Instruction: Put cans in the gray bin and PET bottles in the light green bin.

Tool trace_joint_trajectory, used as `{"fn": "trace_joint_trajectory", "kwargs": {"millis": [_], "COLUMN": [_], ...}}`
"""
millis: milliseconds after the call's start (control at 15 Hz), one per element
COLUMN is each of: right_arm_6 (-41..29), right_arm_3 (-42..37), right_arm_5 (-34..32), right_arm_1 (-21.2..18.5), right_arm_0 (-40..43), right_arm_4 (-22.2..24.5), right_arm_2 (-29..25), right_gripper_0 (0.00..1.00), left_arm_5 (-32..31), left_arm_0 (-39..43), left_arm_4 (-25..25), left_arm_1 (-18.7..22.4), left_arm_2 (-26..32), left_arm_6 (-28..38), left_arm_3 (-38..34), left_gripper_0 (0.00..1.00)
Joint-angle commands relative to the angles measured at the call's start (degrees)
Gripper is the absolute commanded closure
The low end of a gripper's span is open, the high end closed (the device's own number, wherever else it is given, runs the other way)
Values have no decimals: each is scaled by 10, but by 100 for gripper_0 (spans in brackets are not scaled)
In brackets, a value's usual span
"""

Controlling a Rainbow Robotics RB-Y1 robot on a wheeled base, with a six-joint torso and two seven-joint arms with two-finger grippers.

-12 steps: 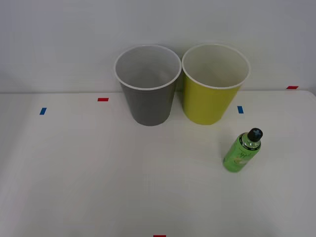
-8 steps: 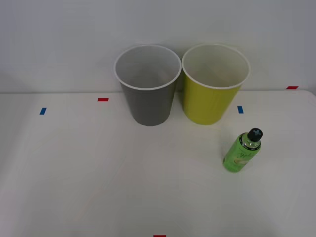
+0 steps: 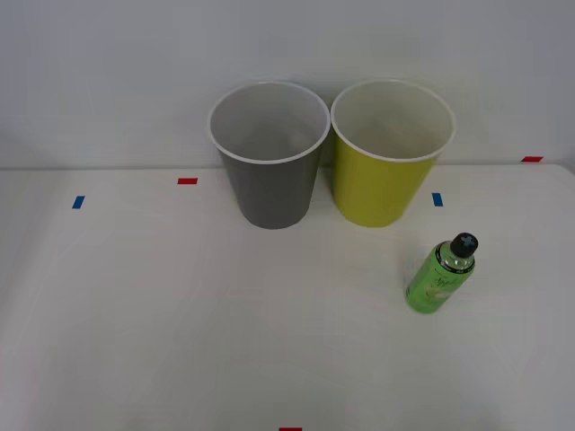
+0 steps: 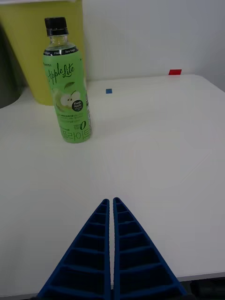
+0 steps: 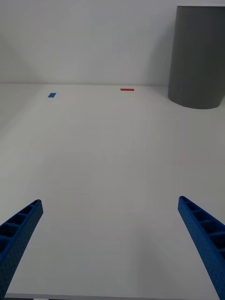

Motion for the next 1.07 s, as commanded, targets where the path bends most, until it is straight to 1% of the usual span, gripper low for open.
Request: {"fn": "trace_joint_trajectory", "kwargs": {"millis": [67,1067], "right_arm_6": [0,0], "right_arm_3": [0,0], "right_arm_5": [0,0], "right_arm_1": [0,0], "right_arm_0": [0,0], "right_arm_4": [0,0], "right_arm_2": [0,0], "right_gripper_0": [100,100], "left_arm_5": [0,0], "left_arm_0": [0,0], "left_arm_4": [0,0], "left_arm_1": [0,0], "left_arm_2": [0,0], "left_arm_6": [0,0], "left_arm_3": [0,0], "left_gripper_0": [0,0]}}
